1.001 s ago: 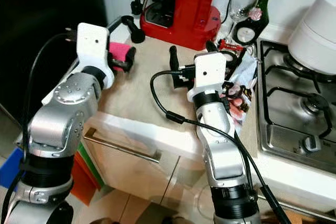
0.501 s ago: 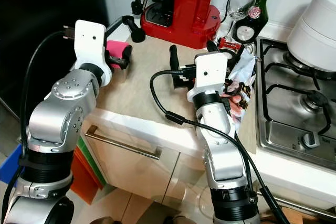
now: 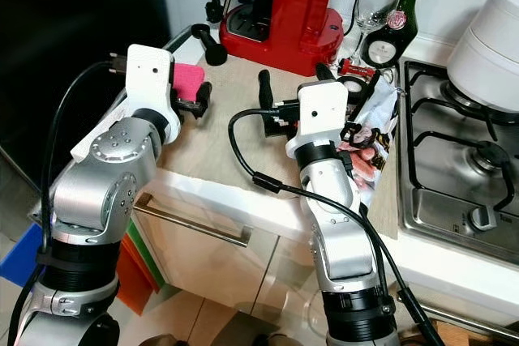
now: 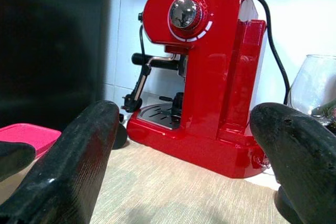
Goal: Restocking fridge
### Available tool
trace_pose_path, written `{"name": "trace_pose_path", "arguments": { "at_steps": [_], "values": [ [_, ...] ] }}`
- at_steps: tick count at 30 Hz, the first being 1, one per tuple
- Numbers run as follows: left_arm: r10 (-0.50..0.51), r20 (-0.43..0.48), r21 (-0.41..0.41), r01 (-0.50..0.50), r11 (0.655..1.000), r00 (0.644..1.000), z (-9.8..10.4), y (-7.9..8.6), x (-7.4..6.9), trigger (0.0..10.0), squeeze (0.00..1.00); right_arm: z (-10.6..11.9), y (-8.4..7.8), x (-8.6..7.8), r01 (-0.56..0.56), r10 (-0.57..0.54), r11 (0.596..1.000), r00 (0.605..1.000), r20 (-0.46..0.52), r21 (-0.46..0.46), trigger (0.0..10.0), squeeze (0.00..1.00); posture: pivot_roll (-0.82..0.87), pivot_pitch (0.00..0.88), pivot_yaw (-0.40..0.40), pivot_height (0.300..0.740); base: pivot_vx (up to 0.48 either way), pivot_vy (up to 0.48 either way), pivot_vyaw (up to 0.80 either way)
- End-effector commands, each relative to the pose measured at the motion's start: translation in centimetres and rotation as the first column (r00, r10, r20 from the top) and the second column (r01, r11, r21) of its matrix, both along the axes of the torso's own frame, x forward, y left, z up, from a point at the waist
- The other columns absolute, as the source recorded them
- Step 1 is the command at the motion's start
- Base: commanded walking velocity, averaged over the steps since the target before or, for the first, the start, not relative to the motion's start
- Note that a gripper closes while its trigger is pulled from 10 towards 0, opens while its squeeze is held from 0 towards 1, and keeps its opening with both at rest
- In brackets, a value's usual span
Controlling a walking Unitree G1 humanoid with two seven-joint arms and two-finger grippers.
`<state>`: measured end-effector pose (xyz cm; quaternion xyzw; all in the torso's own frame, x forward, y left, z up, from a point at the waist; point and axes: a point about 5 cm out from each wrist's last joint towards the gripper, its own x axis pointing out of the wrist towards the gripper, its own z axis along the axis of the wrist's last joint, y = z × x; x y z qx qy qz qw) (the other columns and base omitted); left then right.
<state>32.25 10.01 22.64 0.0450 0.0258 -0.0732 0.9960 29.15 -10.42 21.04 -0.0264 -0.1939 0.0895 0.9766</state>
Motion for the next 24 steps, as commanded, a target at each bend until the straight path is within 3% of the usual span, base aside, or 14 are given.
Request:
{"name": "trace_pose_path", "arguments": {
  "at_steps": [1, 14, 20, 24],
  "values": [
    [0.022, -0.036, 0.003, -0.022, 1.000, 0.999, -0.7, 0.2, 0.0, 10.0, 0.00, -0.1, -0.1, 0.0, 0.007, -0.007, 1.000, 1.000, -0.010, -0.001, 10.0, 0.00, 0.02, 0.065, -0.064, 0.740, 0.000, 0.000, 0.00],
    [0.076, -0.074, 0.004, -0.076, 0.997, 0.994, -1.5, 0.8, 0.1, 10.0, 0.00, -0.2, 0.0, -0.1, 0.006, -0.006, 1.000, 1.000, -0.017, -0.001, 10.0, 0.00, 0.01, 0.069, -0.060, 0.740, 0.000, 0.000, 0.00],
    [0.020, 0.092, 0.047, -0.024, 0.999, 0.996, 1.0, -0.1, 0.0, 10.0, 0.00, -0.3, 0.0, 0.0, 0.003, -0.004, 1.000, 1.000, -0.022, -0.005, 10.0, 0.00, 0.02, 0.066, -0.062, 0.740, 0.000, 0.000, 0.00],
    [0.002, 0.134, 0.065, -0.011, 0.998, 0.991, 1.8, -0.3, -0.1, 10.0, 0.00, -0.4, 0.1, 0.0, 0.002, -0.002, 1.000, 1.000, -0.023, -0.004, 10.0, 0.00, 0.02, 0.066, -0.062, 0.740, 0.000, 0.000, 0.00]
  ]
}}
